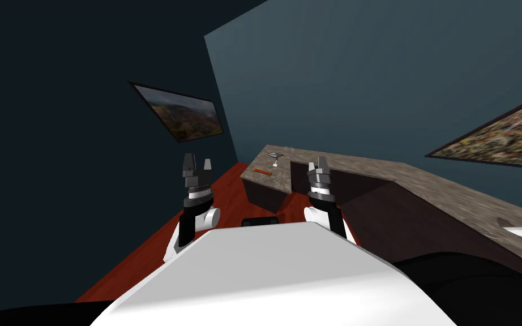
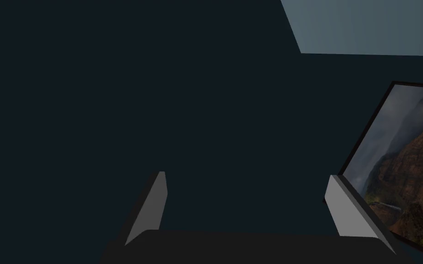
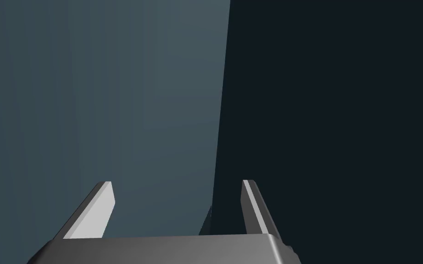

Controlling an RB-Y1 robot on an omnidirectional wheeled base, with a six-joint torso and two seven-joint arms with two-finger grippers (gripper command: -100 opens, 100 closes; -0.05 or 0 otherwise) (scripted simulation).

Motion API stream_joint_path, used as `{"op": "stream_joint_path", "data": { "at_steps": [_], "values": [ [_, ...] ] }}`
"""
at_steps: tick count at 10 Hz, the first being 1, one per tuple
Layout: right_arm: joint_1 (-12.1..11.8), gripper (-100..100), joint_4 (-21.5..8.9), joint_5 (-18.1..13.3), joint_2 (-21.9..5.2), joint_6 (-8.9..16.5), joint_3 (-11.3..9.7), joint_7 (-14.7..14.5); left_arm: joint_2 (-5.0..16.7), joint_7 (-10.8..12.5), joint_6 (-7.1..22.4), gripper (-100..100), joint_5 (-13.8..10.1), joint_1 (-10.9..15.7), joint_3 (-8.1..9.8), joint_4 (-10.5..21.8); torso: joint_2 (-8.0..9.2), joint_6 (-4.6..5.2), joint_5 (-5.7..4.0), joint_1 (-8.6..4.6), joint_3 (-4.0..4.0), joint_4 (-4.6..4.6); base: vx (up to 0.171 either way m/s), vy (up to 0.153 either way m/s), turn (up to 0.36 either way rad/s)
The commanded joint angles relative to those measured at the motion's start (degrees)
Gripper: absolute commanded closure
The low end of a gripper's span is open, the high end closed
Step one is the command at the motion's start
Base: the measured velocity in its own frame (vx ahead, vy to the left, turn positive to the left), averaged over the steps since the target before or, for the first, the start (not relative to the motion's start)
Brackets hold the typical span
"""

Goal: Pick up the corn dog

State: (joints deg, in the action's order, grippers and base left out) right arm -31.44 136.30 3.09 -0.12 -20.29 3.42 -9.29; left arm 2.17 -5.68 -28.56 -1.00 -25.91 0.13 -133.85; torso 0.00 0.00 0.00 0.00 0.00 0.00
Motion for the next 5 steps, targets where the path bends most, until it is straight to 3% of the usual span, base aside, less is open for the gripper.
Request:
{"op": "stream_joint_path", "data": {
  "at_steps": [1, 5],
  "values": [
    [0.6, -100, 0.2, -0.1, -1.9, -0.2, -0.1, 0.0, 0.0, 0.0, 0.0, 0, 0.0, 0.0, 0.00, 0.0, 0.00, 0.00, 0.00, 0.00, 0.00, 0.00, -0.018, -0.030, 0.021],
    [2.9, -100, 1.2, -0.7, -8.4, -1.2, -1.7, 0.0, 0.0, 0.0, 0.0, 0, 0.0, 0.0, 0.01, 0.0, 0.24, -0.01, -0.08, -0.37, 0.14, 0.05, -0.062, -0.083, 0.064]
  ]
}}
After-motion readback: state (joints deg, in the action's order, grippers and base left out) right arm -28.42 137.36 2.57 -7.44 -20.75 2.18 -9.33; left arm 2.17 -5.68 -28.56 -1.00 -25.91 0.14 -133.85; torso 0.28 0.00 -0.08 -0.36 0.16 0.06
